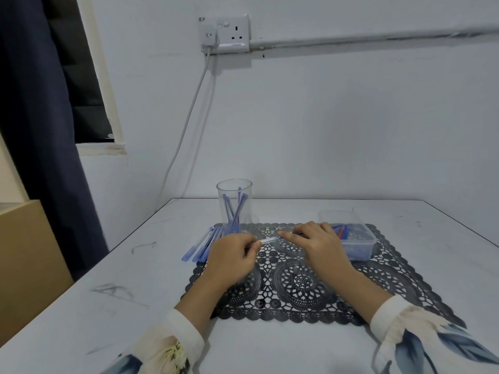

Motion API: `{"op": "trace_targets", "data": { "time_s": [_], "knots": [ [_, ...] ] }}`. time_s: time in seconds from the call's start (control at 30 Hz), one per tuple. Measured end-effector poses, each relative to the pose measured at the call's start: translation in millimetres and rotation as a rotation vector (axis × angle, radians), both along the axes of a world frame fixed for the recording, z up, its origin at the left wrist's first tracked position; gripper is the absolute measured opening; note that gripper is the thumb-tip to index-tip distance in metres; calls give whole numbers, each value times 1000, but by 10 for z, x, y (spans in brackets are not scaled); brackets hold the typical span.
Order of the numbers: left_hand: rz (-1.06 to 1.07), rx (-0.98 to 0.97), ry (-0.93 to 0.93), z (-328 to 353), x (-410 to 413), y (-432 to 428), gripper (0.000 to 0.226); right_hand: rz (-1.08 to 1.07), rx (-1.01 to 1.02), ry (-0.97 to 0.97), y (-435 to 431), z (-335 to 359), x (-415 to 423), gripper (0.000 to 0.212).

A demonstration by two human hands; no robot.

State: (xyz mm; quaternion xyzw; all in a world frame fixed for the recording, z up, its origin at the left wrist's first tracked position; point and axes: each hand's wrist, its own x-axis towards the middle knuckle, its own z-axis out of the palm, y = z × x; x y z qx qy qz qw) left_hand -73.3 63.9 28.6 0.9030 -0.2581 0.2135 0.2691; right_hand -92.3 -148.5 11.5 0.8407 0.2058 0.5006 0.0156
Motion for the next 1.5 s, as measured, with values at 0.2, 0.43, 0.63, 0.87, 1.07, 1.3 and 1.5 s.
{"op": "trace_targets", "data": {
  "time_s": [0.2,0.43,0.63,0.87,1.07,1.3,1.5],
  "knots": [
    [-15,10,-19,-8,0,-7,24,0,8,16,-3,-25,4,47],
    [-42,23,-44,-3,-7,-8,24,28,45,51,0,0,8,57],
    [-45,32,-46,4,-20,-17,24,33,76,104,3,-16,5,61],
    [-60,-15,-43,-20,-18,-13,23,36,100,110,5,-10,0,57],
    [-39,19,-69,-16,-27,-41,24,71,67,118,6,-21,11,53],
    [-60,31,-106,-35,-9,-41,26,54,181,140,35,-30,-3,25],
    [-65,20,-122,-34,-7,-38,27,-115,237,66,31,-5,-39,24]
  ]
}}
